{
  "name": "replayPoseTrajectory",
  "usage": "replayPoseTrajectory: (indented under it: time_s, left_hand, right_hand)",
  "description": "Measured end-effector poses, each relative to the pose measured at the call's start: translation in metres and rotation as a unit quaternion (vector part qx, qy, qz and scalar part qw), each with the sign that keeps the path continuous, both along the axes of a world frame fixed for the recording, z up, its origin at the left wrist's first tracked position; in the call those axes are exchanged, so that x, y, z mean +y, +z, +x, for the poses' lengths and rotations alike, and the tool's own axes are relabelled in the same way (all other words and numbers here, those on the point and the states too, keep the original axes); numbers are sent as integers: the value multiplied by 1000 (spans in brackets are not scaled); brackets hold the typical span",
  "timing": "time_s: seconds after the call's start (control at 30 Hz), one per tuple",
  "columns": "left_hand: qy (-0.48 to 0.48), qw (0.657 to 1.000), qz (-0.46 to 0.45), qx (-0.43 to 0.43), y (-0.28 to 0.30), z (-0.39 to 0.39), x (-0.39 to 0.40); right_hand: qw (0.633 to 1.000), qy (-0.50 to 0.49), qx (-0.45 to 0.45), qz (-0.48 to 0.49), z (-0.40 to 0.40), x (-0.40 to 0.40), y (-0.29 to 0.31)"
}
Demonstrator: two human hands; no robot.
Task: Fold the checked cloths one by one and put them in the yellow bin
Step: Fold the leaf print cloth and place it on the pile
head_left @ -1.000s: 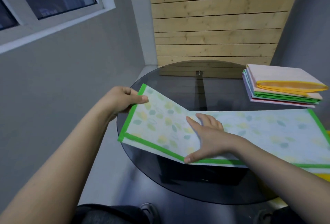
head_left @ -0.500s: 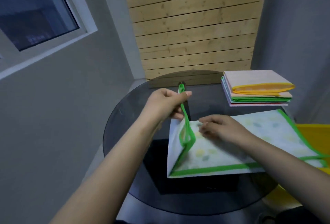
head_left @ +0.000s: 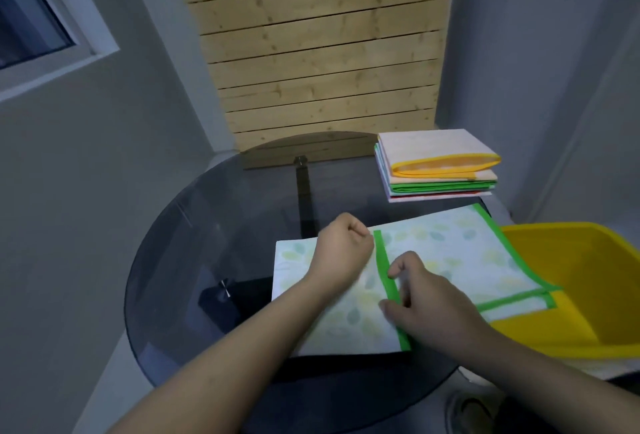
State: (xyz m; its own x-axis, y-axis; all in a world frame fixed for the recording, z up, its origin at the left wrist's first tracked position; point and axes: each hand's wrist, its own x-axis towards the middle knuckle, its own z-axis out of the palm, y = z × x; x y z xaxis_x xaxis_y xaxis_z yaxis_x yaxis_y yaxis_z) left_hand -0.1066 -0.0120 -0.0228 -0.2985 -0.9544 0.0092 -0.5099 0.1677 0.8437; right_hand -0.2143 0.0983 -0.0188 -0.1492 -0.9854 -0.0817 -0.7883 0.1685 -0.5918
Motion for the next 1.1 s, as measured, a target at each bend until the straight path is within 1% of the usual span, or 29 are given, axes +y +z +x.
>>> replayPoseTrajectory:
  time_s: [0.07, 0.1, 0.17, 0.23, 0.33, 0.43, 0.53, 0.6, 0.7, 0.77, 0.87, 0.97, 1.03, 1.1]
  left_hand:
    - [-12, 994, -93, -56, -8, 4, -9]
    - [-15, 990, -116, -80, -12, 6, -12]
    - [-13, 985, -132, -107, -17, 8, -19]
    - [-8, 985, -134, -105, -17, 9, -22]
    - [-5, 987, -123, -100, -15, 7, -26]
    - [-8, 985, -88, -145, -11, 5, -29]
    - [0, 985, -34, -171, -2, 14, -31]
    - [-4, 976, -8, -216, 8, 29, -31]
    - [-11, 951, 18, -308, 20, 60, -28]
    - [-2, 937, 35, -347, 23, 85, -27]
    - [35, 936, 66, -344, 24, 125, -25]
    - [83, 937, 65, -333, 23, 156, -18]
    - [93, 933, 59, -342, 22, 170, -12]
    - [96, 927, 52, -358, 19, 175, -5]
  right_hand:
    - [999, 15, 36, -30, 3, 0, -1]
    - [998, 16, 40, -39, 4, 0, -2]
    - [999, 7, 29, -45, 5, -2, -1]
    - [999, -10, 18, -43, 5, -5, -1]
    - [998, -14, 36, -39, 7, -8, 1]
    - [995, -10, 94, -20, 12, -8, 2]
    - [990, -6, 138, -13, 16, -10, 3]
    - [989, 1, 144, -13, 20, -14, 4]
    - [991, 30, 131, -13, 38, -19, 4]
    - [991, 59, 118, -16, 58, -20, 3]
    - [988, 98, 111, -42, 83, -25, 2]
    - [972, 138, 161, -100, 93, -45, -3]
    - [961, 150, 188, -134, 90, -65, -9]
    - [962, 158, 166, -148, 84, -83, -14]
